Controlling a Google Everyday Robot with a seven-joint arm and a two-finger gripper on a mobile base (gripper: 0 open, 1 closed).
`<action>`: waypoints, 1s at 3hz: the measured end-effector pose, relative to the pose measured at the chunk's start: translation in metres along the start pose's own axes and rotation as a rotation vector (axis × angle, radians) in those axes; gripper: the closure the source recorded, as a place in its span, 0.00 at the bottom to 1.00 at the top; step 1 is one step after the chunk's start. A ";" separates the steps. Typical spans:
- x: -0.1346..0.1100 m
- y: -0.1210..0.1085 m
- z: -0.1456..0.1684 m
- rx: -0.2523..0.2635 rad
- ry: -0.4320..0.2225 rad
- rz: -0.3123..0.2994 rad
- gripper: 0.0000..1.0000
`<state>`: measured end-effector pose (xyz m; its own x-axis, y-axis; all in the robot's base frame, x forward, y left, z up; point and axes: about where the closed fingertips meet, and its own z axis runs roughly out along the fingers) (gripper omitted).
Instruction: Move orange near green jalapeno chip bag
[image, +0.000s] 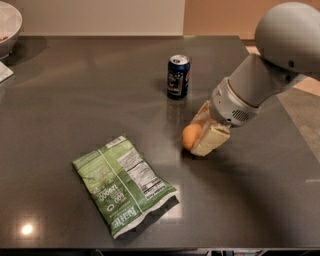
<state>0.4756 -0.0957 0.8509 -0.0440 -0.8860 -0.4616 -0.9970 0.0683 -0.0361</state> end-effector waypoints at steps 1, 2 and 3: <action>-0.016 0.018 0.005 -0.043 -0.023 -0.049 1.00; -0.027 0.035 0.013 -0.081 -0.036 -0.087 1.00; -0.034 0.047 0.020 -0.108 -0.041 -0.111 1.00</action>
Offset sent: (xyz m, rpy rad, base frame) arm -0.0501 0.0466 -0.0037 0.0514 0.0525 0.1722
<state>0.4312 -0.0533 0.8471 0.0673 -0.8657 -0.4961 -0.9967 -0.0806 0.0055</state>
